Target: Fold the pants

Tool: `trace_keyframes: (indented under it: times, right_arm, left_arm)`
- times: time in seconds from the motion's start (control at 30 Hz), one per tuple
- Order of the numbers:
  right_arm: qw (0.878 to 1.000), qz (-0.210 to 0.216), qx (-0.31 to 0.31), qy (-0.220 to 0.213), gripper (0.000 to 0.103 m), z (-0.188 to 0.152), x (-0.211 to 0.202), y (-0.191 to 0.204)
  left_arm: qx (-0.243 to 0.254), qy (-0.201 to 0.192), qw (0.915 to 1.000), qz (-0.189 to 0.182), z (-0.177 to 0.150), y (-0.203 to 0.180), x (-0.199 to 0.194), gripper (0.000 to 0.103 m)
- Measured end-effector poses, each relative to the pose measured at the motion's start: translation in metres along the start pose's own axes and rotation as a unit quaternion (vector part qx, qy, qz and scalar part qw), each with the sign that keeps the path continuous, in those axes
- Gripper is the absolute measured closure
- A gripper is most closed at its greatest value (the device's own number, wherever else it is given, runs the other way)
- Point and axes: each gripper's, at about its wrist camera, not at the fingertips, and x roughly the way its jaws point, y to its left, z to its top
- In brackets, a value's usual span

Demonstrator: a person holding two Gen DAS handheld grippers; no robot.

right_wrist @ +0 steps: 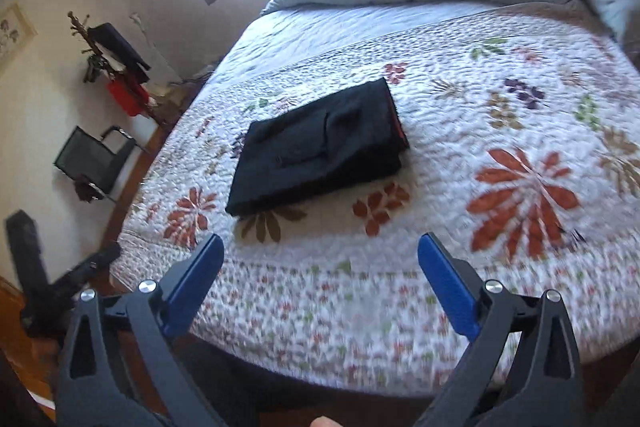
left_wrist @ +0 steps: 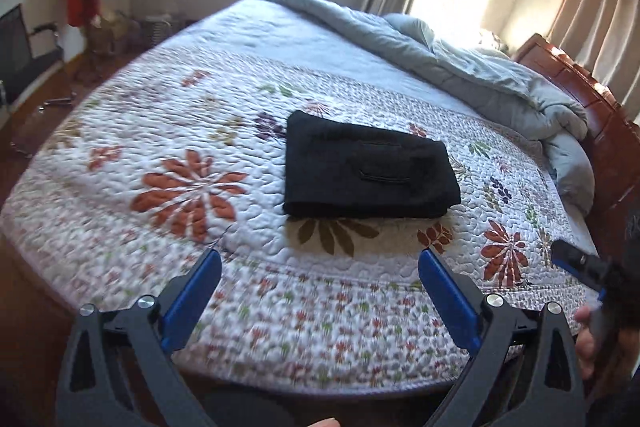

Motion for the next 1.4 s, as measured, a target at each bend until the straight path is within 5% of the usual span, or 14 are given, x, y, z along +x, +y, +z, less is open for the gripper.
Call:
trace_keyframes:
  times: [0.2, 0.5, 0.87, 1.4]
  right_arm:
    - [0.997, -0.068, -0.031, -0.011, 0.004, -0.055, -0.056, 0.05]
    - [0.985, -0.117, -0.09, -0.093, 0.004, -0.072, -0.143, 0.108]
    - [0.976, -0.142, -0.111, -0.119, 0.004, -0.099, -0.206, 0.143]
    - [0.974, -0.147, -0.115, -0.128, 0.004, -0.118, -0.217, 0.145]
  left_arm:
    - [0.03, -0.038, 0.9976, 0.049, -0.023, -0.016, -0.076, 0.004]
    - [0.08, -0.04, 0.996, -0.008, -0.049, -0.041, -0.156, 0.004]
    - [0.078, -0.07, 0.9944, -0.017, -0.07, -0.053, -0.205, 0.004]
    - [0.073, -0.08, 0.994, -0.019, -0.081, -0.051, -0.219, 0.004]
